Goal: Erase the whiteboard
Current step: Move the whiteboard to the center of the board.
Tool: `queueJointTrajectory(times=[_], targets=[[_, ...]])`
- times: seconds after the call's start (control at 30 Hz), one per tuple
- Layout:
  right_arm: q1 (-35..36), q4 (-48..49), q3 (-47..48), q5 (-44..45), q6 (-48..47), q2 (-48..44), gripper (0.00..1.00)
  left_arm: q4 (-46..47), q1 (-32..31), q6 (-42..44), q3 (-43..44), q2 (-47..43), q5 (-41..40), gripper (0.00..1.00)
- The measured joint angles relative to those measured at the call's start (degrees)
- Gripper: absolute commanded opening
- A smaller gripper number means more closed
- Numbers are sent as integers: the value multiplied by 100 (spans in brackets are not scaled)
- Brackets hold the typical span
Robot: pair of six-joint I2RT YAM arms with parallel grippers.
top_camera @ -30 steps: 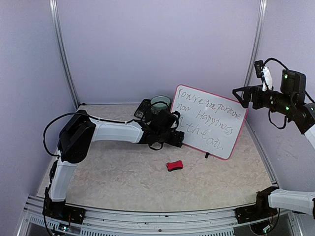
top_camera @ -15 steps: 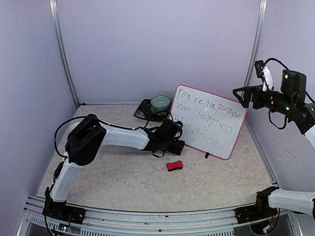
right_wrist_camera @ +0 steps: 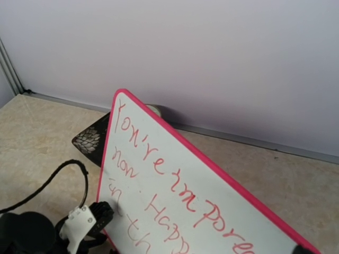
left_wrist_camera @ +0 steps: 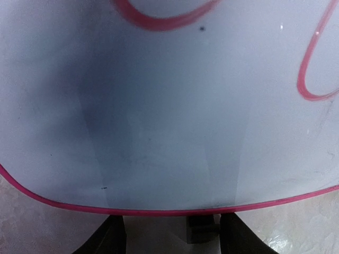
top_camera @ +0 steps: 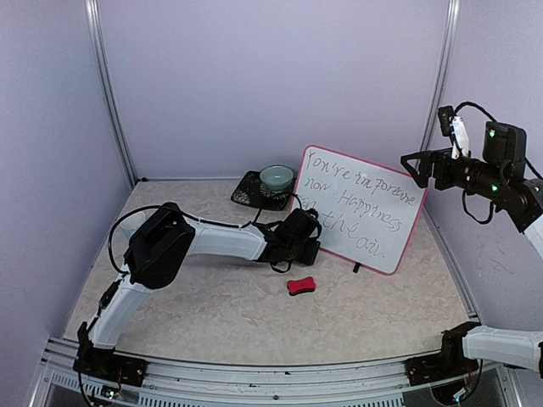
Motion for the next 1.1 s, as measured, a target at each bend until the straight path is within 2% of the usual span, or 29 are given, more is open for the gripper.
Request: queueJointTrajectory(times=[0.13, 0.3, 0.53, 0.77, 1.1], targets=[[0, 2, -13, 20, 0, -13, 100, 4, -39, -160, 31, 26, -72, 40], [0, 2, -37, 24, 2, -35, 100, 31, -107, -393, 61, 61, -186, 16], [0, 2, -42, 26, 4, -42, 100, 142, -175, -492, 4, 74, -328, 1], [0, 2, -44, 24, 24, -61, 100, 608, -179, -627, -640, -210, -452, 0], [0, 2, -44, 20, 81, -63, 100, 566, -146, -1134, -1593, -835, -785, 0]])
